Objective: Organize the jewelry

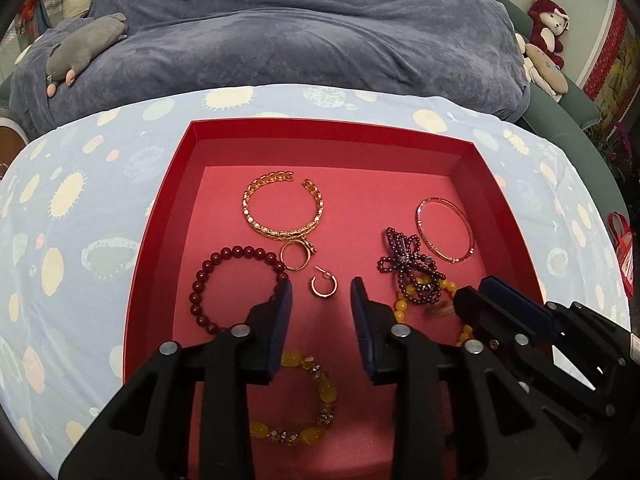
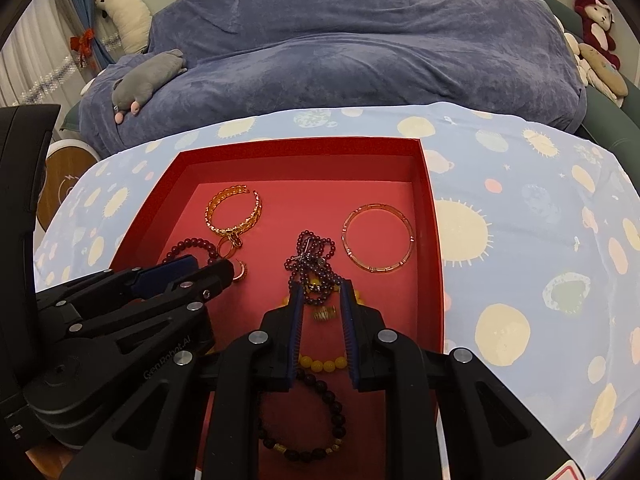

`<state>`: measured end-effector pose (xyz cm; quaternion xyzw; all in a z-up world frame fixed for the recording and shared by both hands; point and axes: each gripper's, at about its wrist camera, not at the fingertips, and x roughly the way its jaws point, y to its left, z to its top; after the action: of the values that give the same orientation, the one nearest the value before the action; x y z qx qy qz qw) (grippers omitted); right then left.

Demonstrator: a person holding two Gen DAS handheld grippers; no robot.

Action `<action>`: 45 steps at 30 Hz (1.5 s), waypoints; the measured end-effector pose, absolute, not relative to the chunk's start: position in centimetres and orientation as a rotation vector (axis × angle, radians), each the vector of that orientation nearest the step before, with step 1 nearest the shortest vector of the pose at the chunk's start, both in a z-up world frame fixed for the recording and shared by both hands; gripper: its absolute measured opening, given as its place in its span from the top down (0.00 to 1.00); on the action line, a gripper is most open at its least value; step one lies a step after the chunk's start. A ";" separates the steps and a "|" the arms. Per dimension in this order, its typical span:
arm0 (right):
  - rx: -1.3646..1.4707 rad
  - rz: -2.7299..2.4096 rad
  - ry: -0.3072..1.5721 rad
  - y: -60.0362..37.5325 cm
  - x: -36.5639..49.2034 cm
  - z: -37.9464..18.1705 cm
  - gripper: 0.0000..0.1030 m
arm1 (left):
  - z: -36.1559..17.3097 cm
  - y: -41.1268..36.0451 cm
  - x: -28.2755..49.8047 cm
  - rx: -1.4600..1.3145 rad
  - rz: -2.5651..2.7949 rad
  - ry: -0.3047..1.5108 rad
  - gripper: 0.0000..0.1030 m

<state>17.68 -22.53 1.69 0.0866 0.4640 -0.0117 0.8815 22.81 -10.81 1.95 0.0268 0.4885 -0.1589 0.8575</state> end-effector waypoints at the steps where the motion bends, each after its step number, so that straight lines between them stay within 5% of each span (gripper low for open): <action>1: 0.183 -0.025 0.967 -22.6 17.6 1.7 0.82 | 2.0 -10.8 22.8 0.055 -0.333 1.024 0.68; 5: 0.184 -0.027 0.965 -22.7 17.5 1.8 0.82 | 2.3 -10.6 22.8 0.051 -0.328 1.020 0.65; 9: 0.198 -0.038 0.960 -23.0 17.1 2.3 0.80 | 2.9 -10.2 22.5 0.040 -0.302 1.011 0.50; 33: 0.170 -0.079 0.950 -20.3 9.8 6.0 0.76 | 6.1 -7.4 14.7 0.039 -0.273 0.986 0.50; 36: 0.161 -0.103 0.944 -20.1 9.1 6.3 0.70 | 6.4 -7.1 14.0 0.038 -0.258 0.982 0.50; 45: 0.184 -0.171 0.921 -20.9 6.8 6.6 0.38 | 6.7 -5.6 12.4 0.042 -0.194 0.968 0.27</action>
<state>6.77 -20.85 6.58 0.0886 0.4433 -0.0823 0.8882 12.41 -5.56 6.68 0.0200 0.4646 -0.0929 0.8804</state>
